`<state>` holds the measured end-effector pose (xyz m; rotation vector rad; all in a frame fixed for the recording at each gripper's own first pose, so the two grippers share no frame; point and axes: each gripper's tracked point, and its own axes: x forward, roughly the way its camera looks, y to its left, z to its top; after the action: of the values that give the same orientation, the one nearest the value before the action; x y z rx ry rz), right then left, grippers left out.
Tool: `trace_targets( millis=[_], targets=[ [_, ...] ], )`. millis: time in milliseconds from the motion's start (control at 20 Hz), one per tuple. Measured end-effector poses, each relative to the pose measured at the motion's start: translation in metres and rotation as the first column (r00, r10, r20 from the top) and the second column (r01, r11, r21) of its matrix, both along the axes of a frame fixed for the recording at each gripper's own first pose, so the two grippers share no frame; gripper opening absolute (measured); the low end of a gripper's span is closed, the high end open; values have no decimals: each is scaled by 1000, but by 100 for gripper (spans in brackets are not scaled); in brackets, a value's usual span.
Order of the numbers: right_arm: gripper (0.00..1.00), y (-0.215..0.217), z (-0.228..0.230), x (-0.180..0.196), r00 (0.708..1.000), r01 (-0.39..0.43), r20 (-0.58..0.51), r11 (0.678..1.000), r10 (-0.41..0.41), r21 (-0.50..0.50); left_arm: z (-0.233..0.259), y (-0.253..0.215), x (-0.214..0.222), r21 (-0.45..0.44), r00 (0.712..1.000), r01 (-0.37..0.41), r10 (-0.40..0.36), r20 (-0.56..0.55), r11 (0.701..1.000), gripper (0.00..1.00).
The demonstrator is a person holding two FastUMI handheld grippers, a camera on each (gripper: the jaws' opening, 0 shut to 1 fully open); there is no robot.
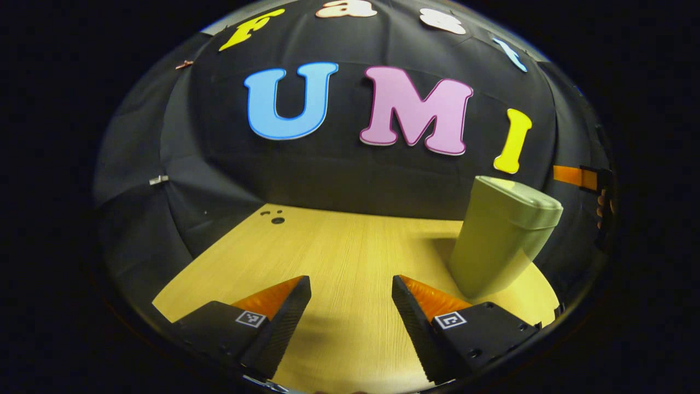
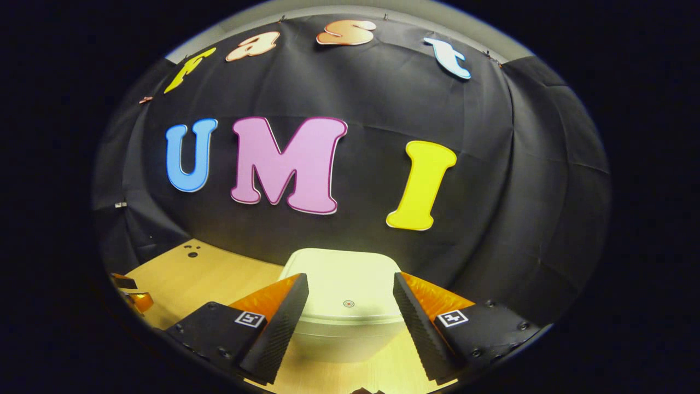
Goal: Press the lid of the desktop garbage bin to open it, pick up the crumpled paper on the desktop and throw it into the bin, then pick up the pop can on the desktop and drop it into the bin, and finally close the garbage bin lid.
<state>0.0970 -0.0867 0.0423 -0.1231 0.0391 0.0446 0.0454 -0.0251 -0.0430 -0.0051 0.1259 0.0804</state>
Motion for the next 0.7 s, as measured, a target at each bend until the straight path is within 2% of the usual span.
trace_targets(
  millis=[200, 300, 450, 700],
  targets=[
    [98, 20, 5, -29, 999, -30, 35, 996, 27, 89, 39, -25, -12, 7, 995, 39, -40, 95, 999, 96],
    [97, 27, -5, -39, 999, -30, 20, 995, 29, 100, 49, -31, -19, 8, 993, 75, -75, 92, 997, 95],
    [98, 30, -11, -52, 1000, -12, 10, 995, 11, 98, 71, -24, -31, 5, 986, 112, -112, 120, 994, 96],
    [98, 54, -24, -78, 1000, -11, -3, 994, 12, 113, 89, 3, -45, 16, 981, 102, -104, 161, 995, 96]
  ],
)
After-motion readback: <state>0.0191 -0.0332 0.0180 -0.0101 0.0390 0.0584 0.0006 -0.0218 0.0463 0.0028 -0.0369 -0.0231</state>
